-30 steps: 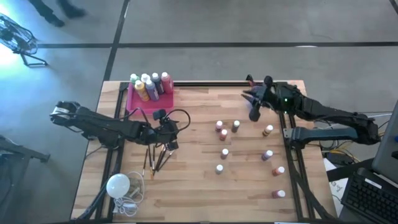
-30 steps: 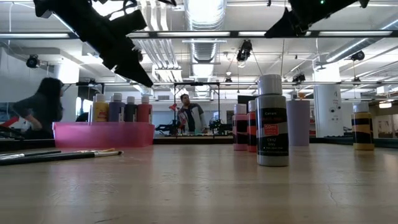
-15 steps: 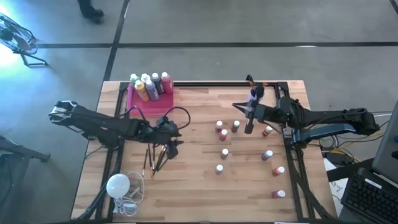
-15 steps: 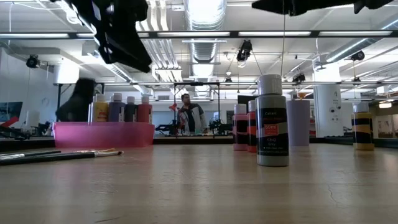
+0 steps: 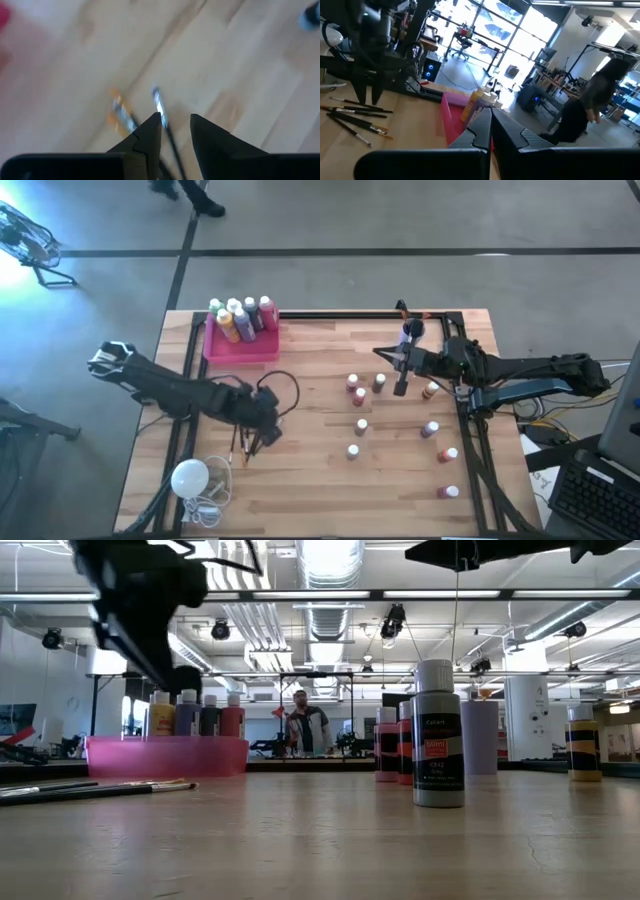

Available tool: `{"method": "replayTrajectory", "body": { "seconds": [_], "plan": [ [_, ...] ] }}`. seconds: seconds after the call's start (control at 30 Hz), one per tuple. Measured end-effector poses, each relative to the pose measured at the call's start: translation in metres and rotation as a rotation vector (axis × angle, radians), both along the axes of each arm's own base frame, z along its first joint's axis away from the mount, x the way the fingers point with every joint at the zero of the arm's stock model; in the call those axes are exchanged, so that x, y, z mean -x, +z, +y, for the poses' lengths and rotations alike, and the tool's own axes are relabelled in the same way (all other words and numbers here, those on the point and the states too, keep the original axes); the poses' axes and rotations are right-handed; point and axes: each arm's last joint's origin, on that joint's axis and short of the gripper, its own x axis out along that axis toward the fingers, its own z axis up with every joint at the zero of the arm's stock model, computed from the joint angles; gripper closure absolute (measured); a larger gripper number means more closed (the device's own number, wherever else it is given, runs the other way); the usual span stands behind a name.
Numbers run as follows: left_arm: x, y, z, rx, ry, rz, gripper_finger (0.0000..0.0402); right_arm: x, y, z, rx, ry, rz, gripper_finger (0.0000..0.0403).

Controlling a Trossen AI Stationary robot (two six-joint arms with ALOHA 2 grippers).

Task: Pick & Place Paint Supplies
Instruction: Put the silver paint brush into the purple cup

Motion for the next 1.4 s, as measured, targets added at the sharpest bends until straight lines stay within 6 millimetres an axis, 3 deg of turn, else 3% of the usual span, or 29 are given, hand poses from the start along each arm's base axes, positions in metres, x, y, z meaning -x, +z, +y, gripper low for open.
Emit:
{"method": "replayTrajectory", "body": {
  "seconds": [0.13, 0.3, 0.8, 1.17, 1.4],
  "plan": [
    [0.010, 0.003, -0.012, -0.014, 0.032, 0.033, 0.0306, 0.000, 0.000, 0.000, -0.003, 0.000, -0.006, 0.0394],
    [0.007, -0.001, -0.013, -0.096, 0.050, 0.000, 0.0309, 0.000, 0.002, 0.000, -0.028, 0.003, -0.029, 0.0394],
    [-0.027, -0.039, 0.001, -0.192, 0.012, 0.099, 0.0309, 0.000, 0.002, 0.000, -0.030, 0.002, -0.026, 0.0394],
    [-0.049, -0.070, 0.018, -0.094, 0.059, 0.187, 0.0272, 0.000, 0.001, 0.000, -0.030, 0.002, -0.024, 0.0394],
    [-0.060, -0.080, 0.018, -0.033, 0.005, 0.179, 0.0273, 0.000, 0.001, 0.000, -0.030, 0.002, -0.023, 0.0394]
  ]
}}
